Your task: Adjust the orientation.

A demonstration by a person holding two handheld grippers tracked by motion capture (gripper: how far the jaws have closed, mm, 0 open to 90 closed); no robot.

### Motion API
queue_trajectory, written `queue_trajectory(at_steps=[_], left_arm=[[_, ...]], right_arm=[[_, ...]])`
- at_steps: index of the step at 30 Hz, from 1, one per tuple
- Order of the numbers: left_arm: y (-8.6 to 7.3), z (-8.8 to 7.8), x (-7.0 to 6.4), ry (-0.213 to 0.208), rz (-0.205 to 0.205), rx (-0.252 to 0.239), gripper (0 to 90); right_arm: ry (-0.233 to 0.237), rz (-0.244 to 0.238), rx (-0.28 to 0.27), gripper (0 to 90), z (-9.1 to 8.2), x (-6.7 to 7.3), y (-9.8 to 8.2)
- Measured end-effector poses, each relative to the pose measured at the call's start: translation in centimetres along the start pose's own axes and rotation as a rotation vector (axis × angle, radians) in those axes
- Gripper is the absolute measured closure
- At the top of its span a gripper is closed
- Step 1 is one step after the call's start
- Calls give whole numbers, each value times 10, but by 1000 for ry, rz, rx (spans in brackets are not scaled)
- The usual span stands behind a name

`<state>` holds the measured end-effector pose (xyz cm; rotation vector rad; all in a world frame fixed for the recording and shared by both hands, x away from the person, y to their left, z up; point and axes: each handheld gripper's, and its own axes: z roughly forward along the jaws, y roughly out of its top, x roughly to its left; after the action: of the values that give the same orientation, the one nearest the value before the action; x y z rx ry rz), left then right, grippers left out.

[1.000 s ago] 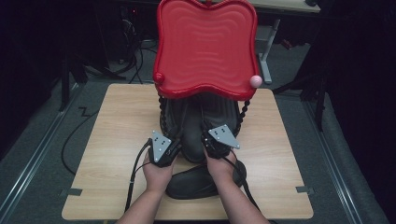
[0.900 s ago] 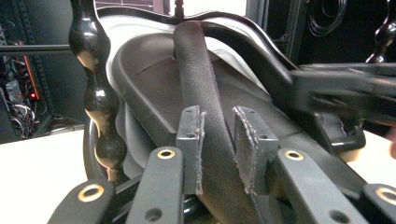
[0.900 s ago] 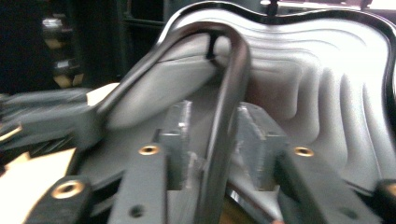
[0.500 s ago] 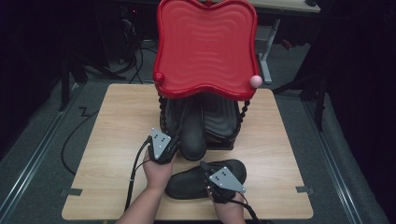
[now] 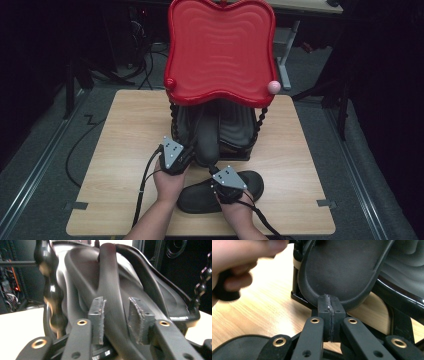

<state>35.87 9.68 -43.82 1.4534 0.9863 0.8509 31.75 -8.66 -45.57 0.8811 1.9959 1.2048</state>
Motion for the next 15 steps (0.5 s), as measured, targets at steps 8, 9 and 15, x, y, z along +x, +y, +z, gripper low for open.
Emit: queue_trajectory(at_steps=[8,9,15], left_arm=[[-17,-21,-18,-51,43,-10,594],[-18,-21,-20,-54,52,-8,594],[-15,-13,-17,-30,58,-13,659]], right_arm=[[-21,-14,-9,895,8,-3,6],[-25,-19,-10,895,9,-4,8],[-24,3,-27,893,17,-8,14]])
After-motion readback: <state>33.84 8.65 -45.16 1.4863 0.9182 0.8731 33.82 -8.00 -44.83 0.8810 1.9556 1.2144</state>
